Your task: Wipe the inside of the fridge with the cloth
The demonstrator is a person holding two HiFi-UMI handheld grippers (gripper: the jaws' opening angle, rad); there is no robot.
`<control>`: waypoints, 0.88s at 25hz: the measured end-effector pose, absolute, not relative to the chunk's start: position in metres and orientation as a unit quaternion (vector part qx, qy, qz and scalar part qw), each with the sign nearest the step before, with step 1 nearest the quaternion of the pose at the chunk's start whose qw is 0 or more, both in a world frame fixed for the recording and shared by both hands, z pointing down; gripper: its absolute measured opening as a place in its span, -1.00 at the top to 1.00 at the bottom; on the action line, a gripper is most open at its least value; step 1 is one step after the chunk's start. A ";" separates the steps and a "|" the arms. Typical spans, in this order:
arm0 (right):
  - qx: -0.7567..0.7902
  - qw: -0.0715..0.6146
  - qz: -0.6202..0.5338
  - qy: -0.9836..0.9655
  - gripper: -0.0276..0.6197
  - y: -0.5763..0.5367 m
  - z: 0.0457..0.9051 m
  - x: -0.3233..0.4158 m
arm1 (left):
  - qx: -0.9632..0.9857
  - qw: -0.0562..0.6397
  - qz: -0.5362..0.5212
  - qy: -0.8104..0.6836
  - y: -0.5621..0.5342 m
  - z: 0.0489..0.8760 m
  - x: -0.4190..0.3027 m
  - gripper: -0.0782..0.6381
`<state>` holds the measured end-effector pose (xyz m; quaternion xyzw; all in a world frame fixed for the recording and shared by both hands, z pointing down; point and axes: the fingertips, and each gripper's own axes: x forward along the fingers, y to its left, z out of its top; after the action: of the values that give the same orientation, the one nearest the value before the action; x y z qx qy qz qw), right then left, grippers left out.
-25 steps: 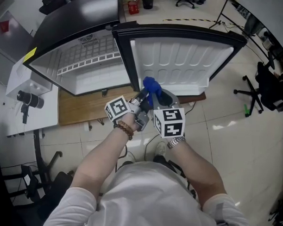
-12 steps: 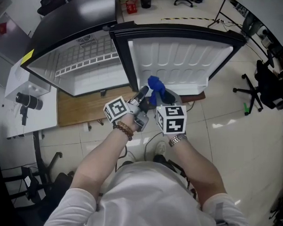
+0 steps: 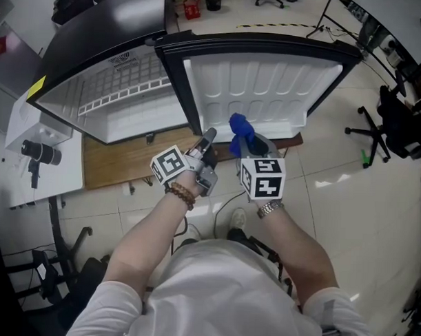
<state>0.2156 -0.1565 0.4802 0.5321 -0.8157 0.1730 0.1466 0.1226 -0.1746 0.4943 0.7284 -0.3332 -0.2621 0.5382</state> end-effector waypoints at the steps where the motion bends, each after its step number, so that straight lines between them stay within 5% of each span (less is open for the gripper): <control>1: 0.535 0.146 0.173 -0.814 0.74 -0.156 0.480 0.220 | 0.728 0.539 -0.262 -0.333 -0.174 0.494 0.123 0.69; 22: 0.634 0.140 0.171 -0.741 0.74 -0.176 0.479 0.368 | 0.725 0.539 -0.269 -0.334 -0.171 0.493 0.125 0.70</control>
<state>0.3676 -0.1757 0.4786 0.6340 -0.7412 0.1709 0.1396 0.1251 -0.1710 0.4930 0.7246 -0.3341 -0.2691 0.5394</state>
